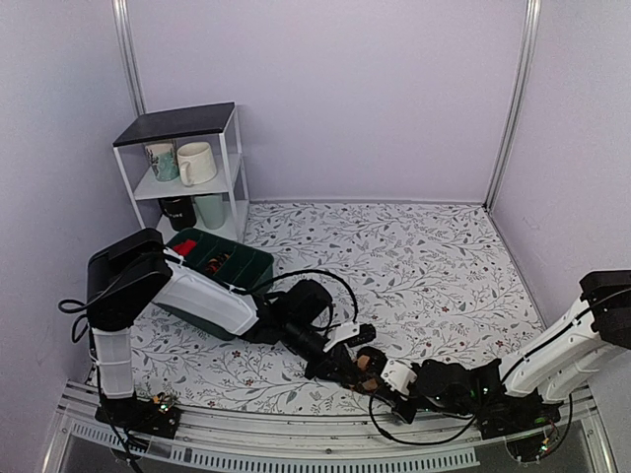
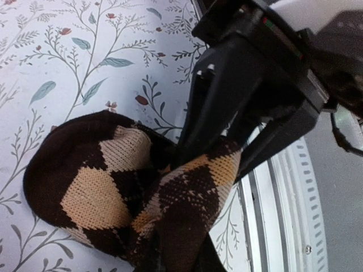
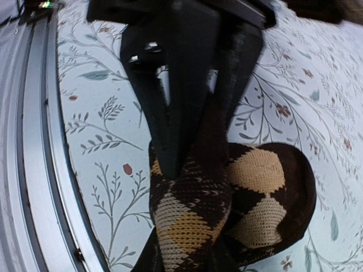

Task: Roll the socks
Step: Roll the sock at the center of the board.

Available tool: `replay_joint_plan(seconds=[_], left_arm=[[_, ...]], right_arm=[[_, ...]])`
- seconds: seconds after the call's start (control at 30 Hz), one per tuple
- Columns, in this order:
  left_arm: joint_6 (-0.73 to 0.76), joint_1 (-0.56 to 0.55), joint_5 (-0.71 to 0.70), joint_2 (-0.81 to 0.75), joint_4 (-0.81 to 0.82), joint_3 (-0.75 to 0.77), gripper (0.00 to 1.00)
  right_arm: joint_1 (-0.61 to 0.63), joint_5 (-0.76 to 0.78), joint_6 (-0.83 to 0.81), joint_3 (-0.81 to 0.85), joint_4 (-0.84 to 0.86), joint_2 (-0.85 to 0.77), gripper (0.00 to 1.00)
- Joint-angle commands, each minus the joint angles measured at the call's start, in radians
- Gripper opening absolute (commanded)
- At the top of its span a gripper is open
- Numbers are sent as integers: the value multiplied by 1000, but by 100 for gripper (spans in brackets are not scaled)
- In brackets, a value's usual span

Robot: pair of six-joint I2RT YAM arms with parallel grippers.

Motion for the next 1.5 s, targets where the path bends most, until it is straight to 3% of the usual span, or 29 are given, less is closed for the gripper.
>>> replay_joint_plan(seconds=[0.0,0.03,0.1,0.27,0.37,0.5,0.6,0.97,1.47], left_arm=[[-6,-3,-118,97,-216,-49,0],[-6,-4,-128,94,-208,-49,0],[-9,-5,-164,74,-171,-54,18],[7,-9,-266,-77,7,-110,21],[60,-22,-288,-221,201,-208,40],[189,-43,-270,-362,415,-362,47],[264,-44,-258,-365,465,-420,49],[343,-54,-200,-242,619,-416,53],[377,-61,-233,-149,608,-346,55]], right_arm=[[3,19,65,3,-5,20,6],[0,18,86,0,-14,18,3],[-7,5,133,-14,-21,8,2],[-29,-32,254,-70,-20,-17,2],[-47,-66,302,-86,-19,-15,2],[-86,-145,345,-87,-16,13,2],[-98,-198,370,-80,-16,40,2],[-109,-244,396,-72,-13,84,2],[-122,-268,392,-68,-12,93,1]])
